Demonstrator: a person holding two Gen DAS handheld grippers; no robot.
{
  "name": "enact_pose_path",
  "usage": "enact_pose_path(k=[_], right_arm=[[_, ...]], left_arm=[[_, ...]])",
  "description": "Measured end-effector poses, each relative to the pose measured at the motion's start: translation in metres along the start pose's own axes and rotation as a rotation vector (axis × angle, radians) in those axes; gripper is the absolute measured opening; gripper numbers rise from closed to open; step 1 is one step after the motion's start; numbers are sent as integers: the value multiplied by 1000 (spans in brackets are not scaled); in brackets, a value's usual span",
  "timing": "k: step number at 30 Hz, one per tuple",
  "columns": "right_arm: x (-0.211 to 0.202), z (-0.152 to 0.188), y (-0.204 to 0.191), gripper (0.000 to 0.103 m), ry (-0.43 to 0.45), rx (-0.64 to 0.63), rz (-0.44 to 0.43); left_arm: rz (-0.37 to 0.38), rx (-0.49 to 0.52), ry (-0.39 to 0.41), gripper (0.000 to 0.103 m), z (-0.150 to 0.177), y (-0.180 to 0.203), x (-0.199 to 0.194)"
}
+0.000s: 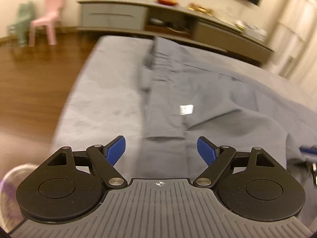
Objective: Fold clothes
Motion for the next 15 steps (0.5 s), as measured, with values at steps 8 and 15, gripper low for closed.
enact_pose_path(k=[8, 15], right_arm=[[-12, 19, 14, 2, 44, 64, 8], [-21, 15, 12, 3, 71, 109, -1]], left_arm=[[132, 107, 37, 34, -6, 16, 1], [71, 111, 14, 63, -9, 9, 14]])
Point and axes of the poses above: each gripper's, at about its wrist camera, not at the fingertips, and x roughly the way its jaws point, y to its right, z to its underside, the point moved 8 cm from there along x, roughly the way its jaws point
